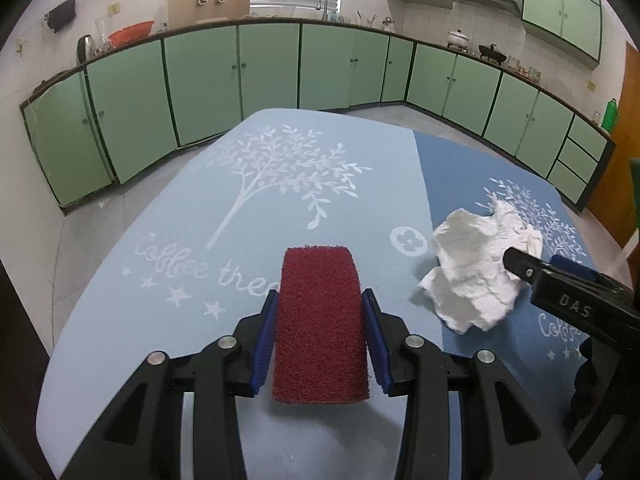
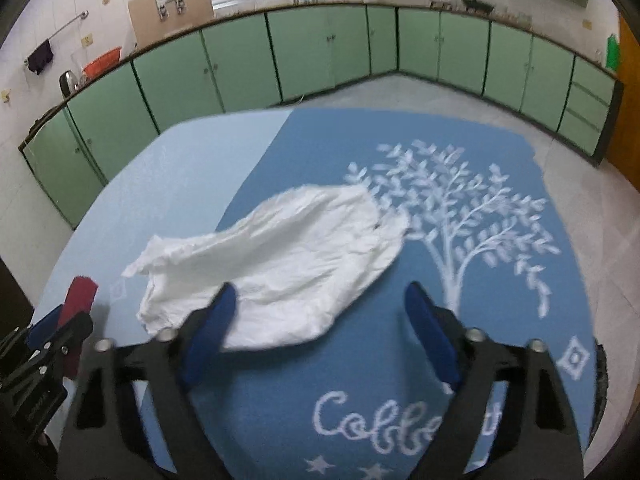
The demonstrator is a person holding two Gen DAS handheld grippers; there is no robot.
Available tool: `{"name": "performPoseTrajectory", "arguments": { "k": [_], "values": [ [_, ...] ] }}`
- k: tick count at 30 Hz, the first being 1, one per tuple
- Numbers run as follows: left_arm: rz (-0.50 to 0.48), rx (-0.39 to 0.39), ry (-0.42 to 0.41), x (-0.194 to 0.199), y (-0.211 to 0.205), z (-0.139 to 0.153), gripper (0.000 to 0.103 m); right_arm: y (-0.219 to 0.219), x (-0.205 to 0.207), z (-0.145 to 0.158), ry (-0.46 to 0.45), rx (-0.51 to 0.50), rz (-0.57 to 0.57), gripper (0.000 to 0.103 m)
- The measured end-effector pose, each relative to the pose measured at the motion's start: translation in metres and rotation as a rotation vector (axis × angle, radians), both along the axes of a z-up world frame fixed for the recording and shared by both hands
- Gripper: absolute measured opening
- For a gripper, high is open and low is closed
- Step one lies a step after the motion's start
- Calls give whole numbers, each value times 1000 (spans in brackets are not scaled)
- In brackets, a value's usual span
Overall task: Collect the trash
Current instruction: 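Grasp the white tissue with the right gripper while the left gripper holds the pad, then carry the red pad and white tissue over the black bin with both grippers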
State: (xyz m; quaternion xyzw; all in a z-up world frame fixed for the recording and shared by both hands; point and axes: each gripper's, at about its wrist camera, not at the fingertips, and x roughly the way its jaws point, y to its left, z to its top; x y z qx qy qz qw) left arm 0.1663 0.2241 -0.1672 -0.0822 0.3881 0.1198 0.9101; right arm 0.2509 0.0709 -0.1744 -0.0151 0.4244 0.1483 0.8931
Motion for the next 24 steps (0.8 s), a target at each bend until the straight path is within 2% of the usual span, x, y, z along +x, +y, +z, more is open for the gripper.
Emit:
{"name": "performPoseTrajectory", "arguments": {
  "k": [3, 6, 8, 14, 24],
  "values": [
    [-2, -5, 8, 3, 2, -2, 41, 5, 2, -4, 31, -2, 26, 63],
    [-2, -8, 9, 5, 2, -4, 41, 11, 0, -4, 38, -1, 56, 43],
    [-2, -5, 7, 4, 1, -3, 41, 13, -1, -3, 47, 24, 90, 10],
    [-13, -1, -5, 0, -3, 2, 41, 9, -15, 6, 26, 45, 116, 6],
    [-79, 8, -57, -7, -33, 26, 41, -36, -47, 52, -75, 64, 60, 6]
  ]
}}
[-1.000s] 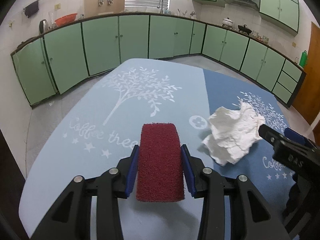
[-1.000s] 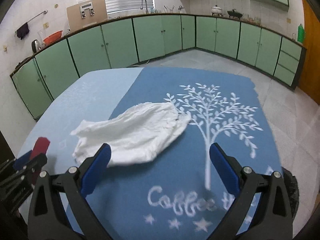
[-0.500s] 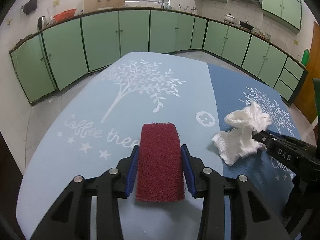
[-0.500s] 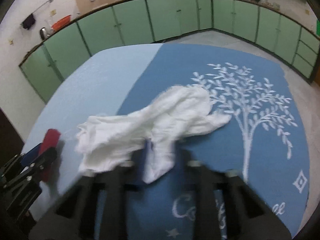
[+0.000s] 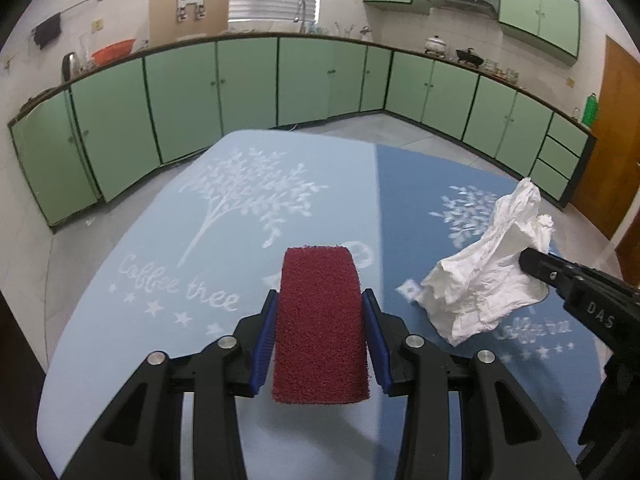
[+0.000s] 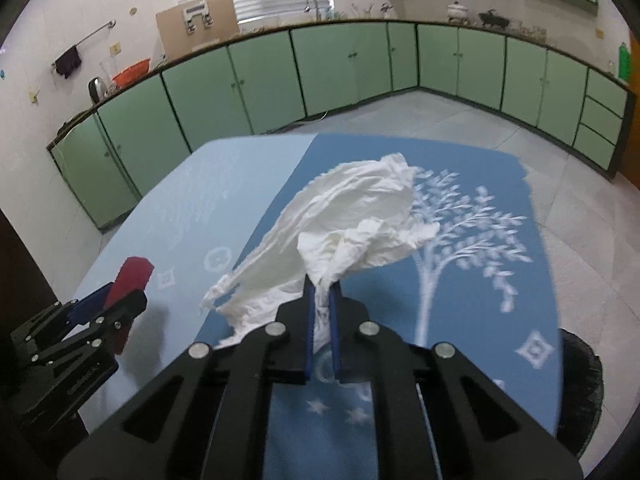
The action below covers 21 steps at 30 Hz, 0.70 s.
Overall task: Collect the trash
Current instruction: 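Carry the red pad and white tissue over the black bin with both grippers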
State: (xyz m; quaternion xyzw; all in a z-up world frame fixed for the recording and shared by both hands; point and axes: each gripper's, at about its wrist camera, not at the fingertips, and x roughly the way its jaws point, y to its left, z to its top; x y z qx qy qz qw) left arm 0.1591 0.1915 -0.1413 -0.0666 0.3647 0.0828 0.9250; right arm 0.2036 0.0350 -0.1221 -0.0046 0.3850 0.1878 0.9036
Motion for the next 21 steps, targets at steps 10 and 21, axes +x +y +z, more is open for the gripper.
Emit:
{"name": "performPoseTrajectory", "arguments": {
  "k": [10, 21],
  "values": [
    [-128, 2, -54, 0, -61, 26, 41, -69, -29, 36, -66, 11, -94, 6],
    [-306, -15, -100, 2, -151, 43, 41, -168, -58, 50, -110, -3, -260, 6]
  ]
}}
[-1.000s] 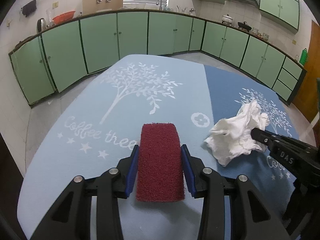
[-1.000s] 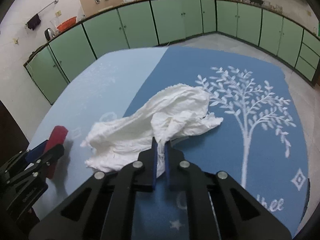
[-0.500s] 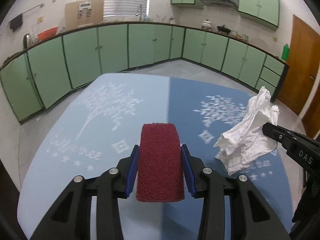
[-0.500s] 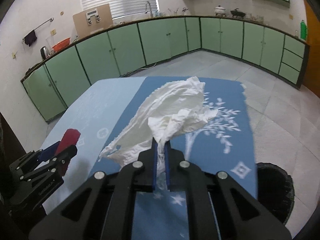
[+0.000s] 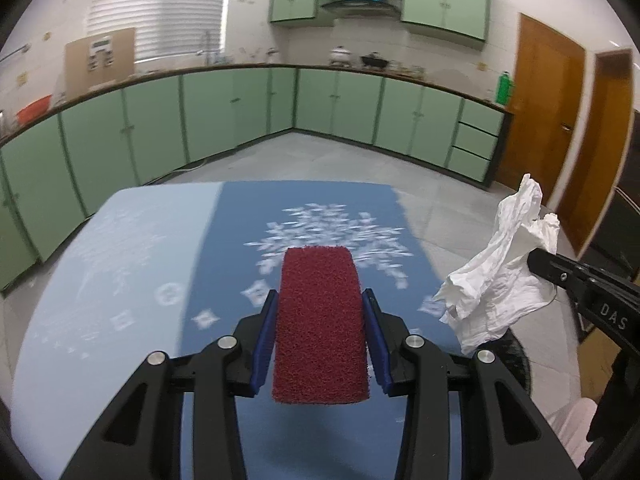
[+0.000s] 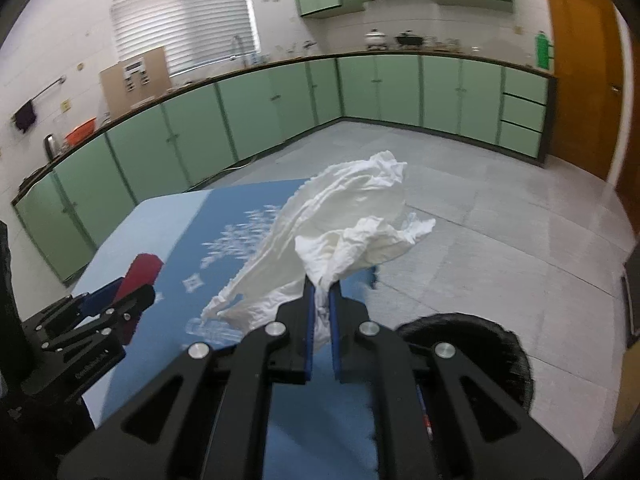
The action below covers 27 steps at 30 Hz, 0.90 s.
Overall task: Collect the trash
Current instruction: 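Carry the red pad and white tissue over the black bin with both grippers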
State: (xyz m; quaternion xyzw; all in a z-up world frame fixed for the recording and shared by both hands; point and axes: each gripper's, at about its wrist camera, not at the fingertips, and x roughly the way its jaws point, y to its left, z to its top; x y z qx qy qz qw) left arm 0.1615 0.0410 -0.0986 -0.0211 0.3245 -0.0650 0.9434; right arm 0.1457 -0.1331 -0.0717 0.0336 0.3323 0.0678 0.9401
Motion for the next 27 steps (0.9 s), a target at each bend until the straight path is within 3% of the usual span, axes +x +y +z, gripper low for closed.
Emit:
{"name": "performPoseTrajectory", "arguments": {
  "k": [13, 27],
  "values": [
    [-201, -36, -27, 2, -99, -6, 41, -105, -34, -24, 10, -51, -200, 6],
    [-355, -48, 12, 15, -186, -30, 41, -159, -36, -67, 73, -60, -318, 6]
  ]
}}
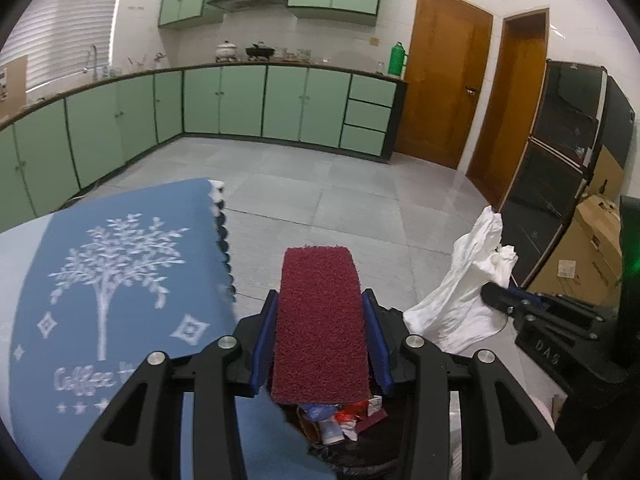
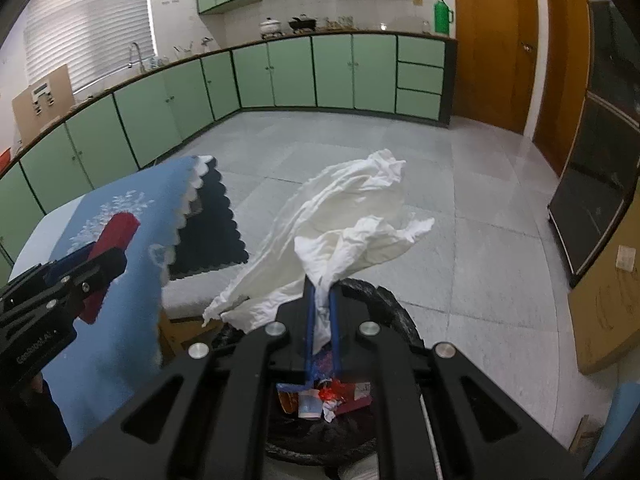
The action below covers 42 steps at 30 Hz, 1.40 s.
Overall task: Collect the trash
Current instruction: 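Carry the red pad and white tissue over the black bin with both grippers, then open both grippers to drop the pad and tissue into the bin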
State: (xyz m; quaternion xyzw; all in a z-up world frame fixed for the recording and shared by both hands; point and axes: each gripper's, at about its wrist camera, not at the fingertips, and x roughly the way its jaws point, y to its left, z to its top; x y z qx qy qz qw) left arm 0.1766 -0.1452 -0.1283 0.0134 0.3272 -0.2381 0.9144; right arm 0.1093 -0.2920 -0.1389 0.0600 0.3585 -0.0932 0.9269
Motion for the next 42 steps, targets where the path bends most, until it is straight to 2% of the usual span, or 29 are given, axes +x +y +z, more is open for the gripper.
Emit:
{"name": "performPoseTrajectory", "arguments": {
  "k": [13, 21, 24, 30, 33, 35, 37, 42],
  "values": [
    [-25, 39, 86, 28, -36, -41, 41, -19, 28, -42, 83, 67, -14, 6],
    [-36, 26, 124, 37, -42, -47, 41, -24, 42, -56, 122, 86, 4, 11],
    [-45, 24, 135, 40, -43, -47, 43, -26, 45, -60, 133, 102, 4, 21],
    [-43, 12, 131, 38, -38, -44, 58, -29, 43, -62, 133, 95, -7, 46],
    [-36, 12, 126, 37, -36, -40, 60, -30, 40, -61, 124, 93, -22, 58],
    [-28, 11, 120, 35, -32, -37, 63, -30, 38, -58, 113, 90, -34, 76],
    [-20, 10, 110, 33, -28, -33, 66, -29, 34, -53, 97, 84, -42, 88],
    [-2, 11, 64, 26, -9, -14, 81, -25, 26, -38, 82, 100, -38, 94]
  ]
}}
